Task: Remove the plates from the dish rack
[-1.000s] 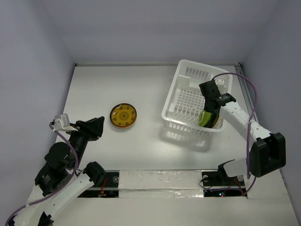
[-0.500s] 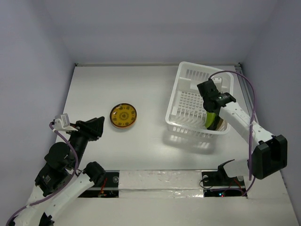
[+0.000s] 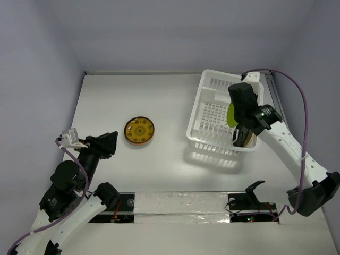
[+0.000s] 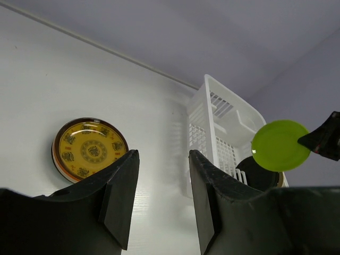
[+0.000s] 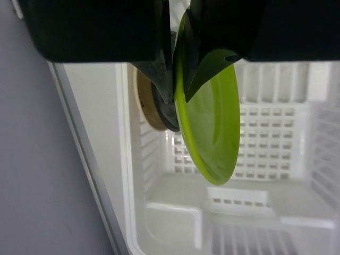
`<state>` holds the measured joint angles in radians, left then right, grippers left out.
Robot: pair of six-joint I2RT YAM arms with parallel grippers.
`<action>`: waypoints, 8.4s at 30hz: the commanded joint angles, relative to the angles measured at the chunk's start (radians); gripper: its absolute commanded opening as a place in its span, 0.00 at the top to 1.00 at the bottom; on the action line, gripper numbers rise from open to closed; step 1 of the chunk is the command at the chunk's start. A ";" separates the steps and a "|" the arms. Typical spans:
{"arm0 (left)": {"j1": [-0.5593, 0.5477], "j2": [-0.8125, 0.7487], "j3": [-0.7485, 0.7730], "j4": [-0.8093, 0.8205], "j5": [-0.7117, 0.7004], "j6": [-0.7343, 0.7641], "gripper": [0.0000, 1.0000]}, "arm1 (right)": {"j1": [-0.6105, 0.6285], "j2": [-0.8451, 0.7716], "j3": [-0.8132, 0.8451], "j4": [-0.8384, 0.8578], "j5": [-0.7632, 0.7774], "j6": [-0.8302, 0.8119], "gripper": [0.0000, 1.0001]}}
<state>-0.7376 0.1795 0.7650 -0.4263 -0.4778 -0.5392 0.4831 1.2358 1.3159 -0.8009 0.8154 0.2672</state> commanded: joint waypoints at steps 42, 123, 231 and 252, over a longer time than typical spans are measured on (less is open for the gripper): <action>0.089 0.029 -0.020 0.070 0.053 0.024 0.30 | 0.411 0.804 0.330 0.666 -0.776 0.420 0.55; 0.172 0.104 -0.041 0.146 0.275 0.079 0.50 | -0.010 0.136 -0.155 0.278 -0.053 -0.175 1.00; 0.274 0.066 -0.055 0.182 0.375 0.088 0.52 | -0.107 -0.039 -0.268 0.052 -0.311 0.294 0.65; 0.274 0.077 -0.055 0.181 0.367 0.087 0.52 | -0.164 0.142 -0.142 0.167 -0.050 -0.052 0.97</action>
<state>-0.4690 0.2523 0.7128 -0.2951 -0.1139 -0.4637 0.3279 1.4101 1.1271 -0.7200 0.6437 0.3096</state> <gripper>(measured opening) 0.483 0.158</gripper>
